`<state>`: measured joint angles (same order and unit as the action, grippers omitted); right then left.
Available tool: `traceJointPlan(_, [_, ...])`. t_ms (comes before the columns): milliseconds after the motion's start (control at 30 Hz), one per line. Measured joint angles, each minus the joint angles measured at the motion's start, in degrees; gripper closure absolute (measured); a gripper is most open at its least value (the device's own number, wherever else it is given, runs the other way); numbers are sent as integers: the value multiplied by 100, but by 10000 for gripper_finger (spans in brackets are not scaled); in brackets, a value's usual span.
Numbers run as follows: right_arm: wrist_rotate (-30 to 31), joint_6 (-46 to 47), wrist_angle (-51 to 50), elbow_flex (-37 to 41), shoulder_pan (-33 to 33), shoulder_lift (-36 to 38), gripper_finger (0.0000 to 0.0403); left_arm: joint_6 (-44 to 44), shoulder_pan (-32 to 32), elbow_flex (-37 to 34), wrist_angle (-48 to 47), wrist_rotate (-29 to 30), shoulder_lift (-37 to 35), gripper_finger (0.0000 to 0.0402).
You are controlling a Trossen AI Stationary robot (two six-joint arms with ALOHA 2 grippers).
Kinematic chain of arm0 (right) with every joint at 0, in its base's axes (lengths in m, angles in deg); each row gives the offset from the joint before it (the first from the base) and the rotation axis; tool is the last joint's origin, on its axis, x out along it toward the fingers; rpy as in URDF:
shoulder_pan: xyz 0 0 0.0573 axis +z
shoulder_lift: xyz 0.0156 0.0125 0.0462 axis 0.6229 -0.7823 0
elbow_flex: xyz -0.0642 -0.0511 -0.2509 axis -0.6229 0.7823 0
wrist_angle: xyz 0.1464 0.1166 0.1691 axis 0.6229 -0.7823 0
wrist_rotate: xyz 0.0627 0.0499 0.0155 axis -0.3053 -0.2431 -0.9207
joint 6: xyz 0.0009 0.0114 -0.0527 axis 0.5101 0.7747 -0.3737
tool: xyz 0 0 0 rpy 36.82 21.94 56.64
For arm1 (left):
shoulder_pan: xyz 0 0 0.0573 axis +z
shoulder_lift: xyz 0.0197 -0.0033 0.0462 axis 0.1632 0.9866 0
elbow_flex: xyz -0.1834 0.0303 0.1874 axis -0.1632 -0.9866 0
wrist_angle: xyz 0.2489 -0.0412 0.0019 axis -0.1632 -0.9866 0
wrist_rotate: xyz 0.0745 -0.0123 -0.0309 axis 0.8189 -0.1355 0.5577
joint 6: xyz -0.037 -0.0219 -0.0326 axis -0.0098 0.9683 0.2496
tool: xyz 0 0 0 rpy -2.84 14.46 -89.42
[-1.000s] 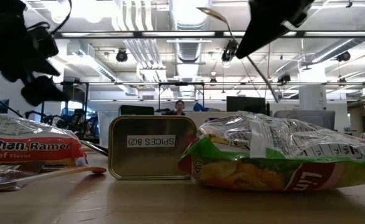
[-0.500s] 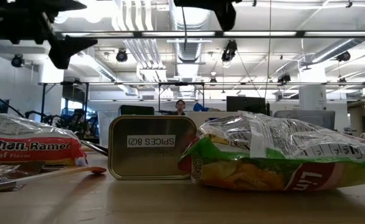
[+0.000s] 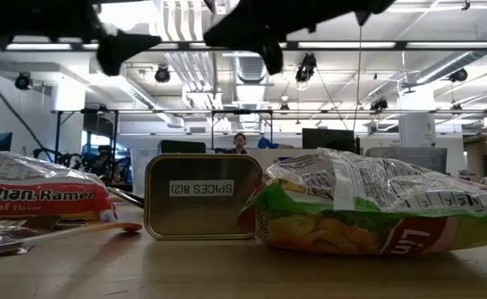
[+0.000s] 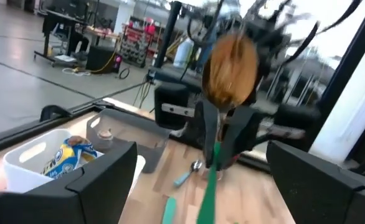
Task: Pick & Place Food Item
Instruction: Put the gold spoon into the transparent bin
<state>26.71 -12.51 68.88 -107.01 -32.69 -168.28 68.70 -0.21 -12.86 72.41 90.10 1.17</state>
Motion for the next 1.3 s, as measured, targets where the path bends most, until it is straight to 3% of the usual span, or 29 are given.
traceJointPlan(233, [-9, -179, -287, -608, -29, -199, 394, -328, 0, 1092, -309, -11, 1315, 39])
traceJointPlan(567, [-356, -197, -365, -722, -10, -182, 394, -325, 0, 1622, -344, -261, 2027, 52])
traceJointPlan(733, [-381, -240, -384, -711, -10, -184, 394, -324, 0, 1639, -344, -348, 2031, 127])
traceJointPlan(1100, [-549, -305, -417, -681, 29, -173, 396, -304, -4, 1617, -384, -914, 1908, 386])
traceJointPlan(1300, [-553, -320, -410, -669, 130, -178, 395, -209, -11, 1617, -383, -978, 1911, 396])
